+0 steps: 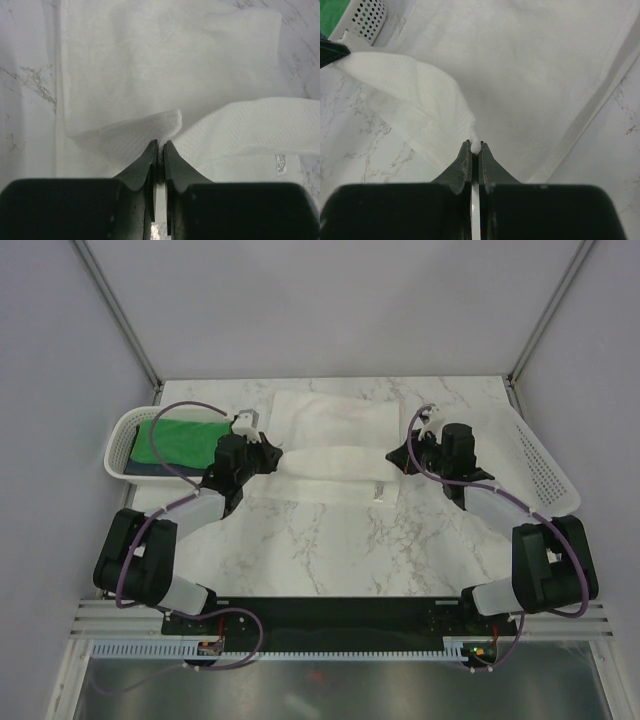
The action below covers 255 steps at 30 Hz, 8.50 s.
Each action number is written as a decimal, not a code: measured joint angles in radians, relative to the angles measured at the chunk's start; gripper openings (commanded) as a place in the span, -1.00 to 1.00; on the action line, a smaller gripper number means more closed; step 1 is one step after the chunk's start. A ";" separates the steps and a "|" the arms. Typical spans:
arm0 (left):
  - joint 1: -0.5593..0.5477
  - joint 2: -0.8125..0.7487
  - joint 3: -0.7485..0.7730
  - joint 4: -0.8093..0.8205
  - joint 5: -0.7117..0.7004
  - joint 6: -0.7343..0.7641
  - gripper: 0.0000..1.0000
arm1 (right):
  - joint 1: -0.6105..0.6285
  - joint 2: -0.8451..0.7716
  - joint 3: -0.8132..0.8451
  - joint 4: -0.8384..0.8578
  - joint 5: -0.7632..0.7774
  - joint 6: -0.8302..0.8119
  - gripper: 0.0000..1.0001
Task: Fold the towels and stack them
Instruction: Fold the towel
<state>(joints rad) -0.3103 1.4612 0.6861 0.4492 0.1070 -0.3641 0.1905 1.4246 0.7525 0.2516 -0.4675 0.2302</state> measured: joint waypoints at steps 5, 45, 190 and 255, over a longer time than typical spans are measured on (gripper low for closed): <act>-0.002 -0.023 -0.017 -0.008 0.000 -0.028 -0.71 | 0.037 -0.026 -0.034 -0.005 0.011 0.000 -0.99; -0.042 0.019 0.106 -0.505 -0.134 -0.105 -0.09 | 0.094 0.090 0.048 -0.243 0.345 0.057 0.17; 0.072 -0.280 -0.020 -0.744 0.084 -0.074 0.04 | 0.029 -0.240 -0.074 -0.565 0.024 0.123 0.02; 0.182 0.901 1.329 -0.950 0.164 0.228 0.16 | -0.049 0.758 0.927 -0.525 0.210 -0.074 -0.12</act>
<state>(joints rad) -0.1280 2.3623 2.0148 -0.5007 0.2710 -0.1364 0.1417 2.1822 1.6791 -0.2733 -0.2577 0.1562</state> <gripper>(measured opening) 0.579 0.442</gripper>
